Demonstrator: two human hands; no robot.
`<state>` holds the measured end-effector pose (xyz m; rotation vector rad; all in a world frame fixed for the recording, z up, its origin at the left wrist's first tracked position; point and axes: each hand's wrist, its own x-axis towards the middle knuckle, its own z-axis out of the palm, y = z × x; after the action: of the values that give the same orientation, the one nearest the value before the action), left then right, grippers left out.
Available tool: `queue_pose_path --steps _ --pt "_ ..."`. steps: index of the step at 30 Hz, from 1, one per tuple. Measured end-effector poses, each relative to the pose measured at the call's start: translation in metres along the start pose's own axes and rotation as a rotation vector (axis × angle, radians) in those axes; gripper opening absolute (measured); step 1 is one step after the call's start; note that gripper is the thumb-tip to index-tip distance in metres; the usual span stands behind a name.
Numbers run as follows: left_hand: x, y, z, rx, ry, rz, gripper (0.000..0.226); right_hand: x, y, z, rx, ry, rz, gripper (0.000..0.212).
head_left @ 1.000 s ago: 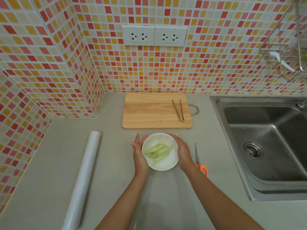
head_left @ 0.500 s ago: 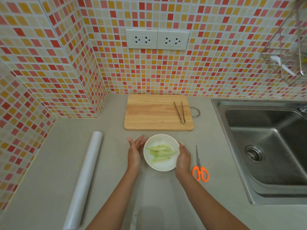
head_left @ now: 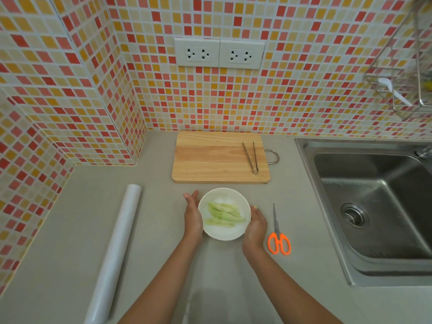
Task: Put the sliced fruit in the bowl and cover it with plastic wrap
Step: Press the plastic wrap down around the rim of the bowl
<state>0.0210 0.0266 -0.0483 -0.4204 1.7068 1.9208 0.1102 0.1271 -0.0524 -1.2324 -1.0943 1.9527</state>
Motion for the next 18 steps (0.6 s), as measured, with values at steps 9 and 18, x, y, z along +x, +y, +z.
queue_pose_path --steps 9,18 --pt "0.007 0.01 0.005 0.059 0.032 -0.005 0.077 0.008 0.007 0.005 0.037 -0.106 0.168 0.028" --pt "0.014 0.02 0.0 0.225 -0.02 0.07 0.079 0.02 -0.015 0.001 -0.208 -0.17 0.018 0.032"
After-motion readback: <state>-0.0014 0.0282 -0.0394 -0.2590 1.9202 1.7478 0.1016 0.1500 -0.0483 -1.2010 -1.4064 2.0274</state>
